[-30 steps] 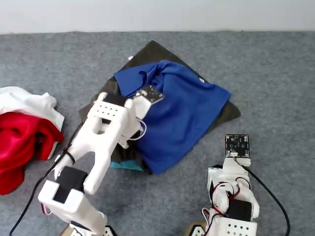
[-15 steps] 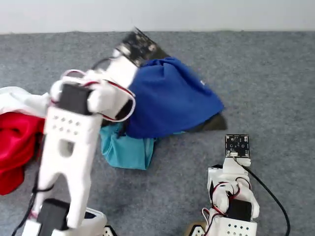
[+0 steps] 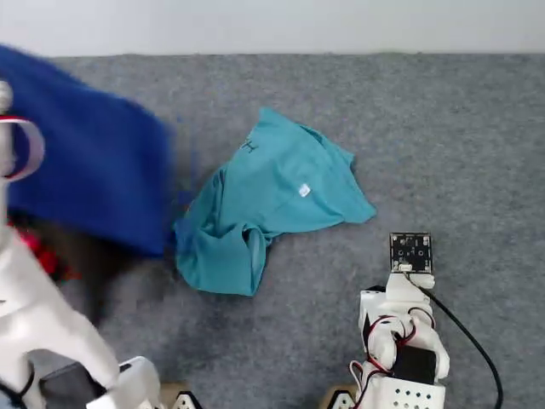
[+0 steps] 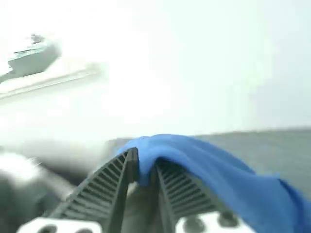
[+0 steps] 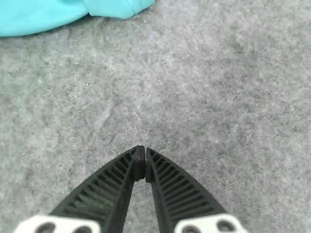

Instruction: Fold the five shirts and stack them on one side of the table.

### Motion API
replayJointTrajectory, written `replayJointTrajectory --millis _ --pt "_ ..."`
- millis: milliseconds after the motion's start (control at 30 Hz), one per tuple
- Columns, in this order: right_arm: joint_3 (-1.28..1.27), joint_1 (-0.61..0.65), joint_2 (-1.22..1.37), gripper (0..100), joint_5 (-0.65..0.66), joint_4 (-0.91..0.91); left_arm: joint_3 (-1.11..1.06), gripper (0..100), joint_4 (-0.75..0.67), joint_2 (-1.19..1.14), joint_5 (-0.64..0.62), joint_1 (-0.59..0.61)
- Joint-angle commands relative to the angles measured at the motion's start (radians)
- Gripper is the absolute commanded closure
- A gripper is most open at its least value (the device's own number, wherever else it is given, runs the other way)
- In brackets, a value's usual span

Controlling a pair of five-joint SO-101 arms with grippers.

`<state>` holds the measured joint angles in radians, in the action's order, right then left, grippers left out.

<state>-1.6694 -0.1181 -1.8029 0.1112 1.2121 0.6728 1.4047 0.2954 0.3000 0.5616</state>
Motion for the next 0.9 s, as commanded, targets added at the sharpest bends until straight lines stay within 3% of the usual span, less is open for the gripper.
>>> replayJointTrajectory --millis 0,200,333,500,667,867 --pt "-0.014 0.01 -0.001 98.7 0.008 -0.016 0.028 99 -0.092 0.034 -0.009 0.19" --pt "-0.014 0.01 -0.001 98.7 0.008 -0.016 -0.272 99 -0.206 0.034 -0.003 0.298" --pt "-0.014 0.01 -0.001 98.7 0.008 -0.016 -0.519 98 -0.265 0.035 0.12 0.321" --pt "-0.014 0.01 -0.001 98.7 0.008 -0.016 -0.676 79 -0.238 0.043 0.167 0.351" --pt "-0.014 0.01 -0.001 98.7 0.008 -0.016 -0.65 75 -0.163 0.046 0.172 0.358" --pt "-0.014 0.01 -0.001 98.7 0.008 -0.016 -0.371 75 0.04 0.046 0.164 0.307"
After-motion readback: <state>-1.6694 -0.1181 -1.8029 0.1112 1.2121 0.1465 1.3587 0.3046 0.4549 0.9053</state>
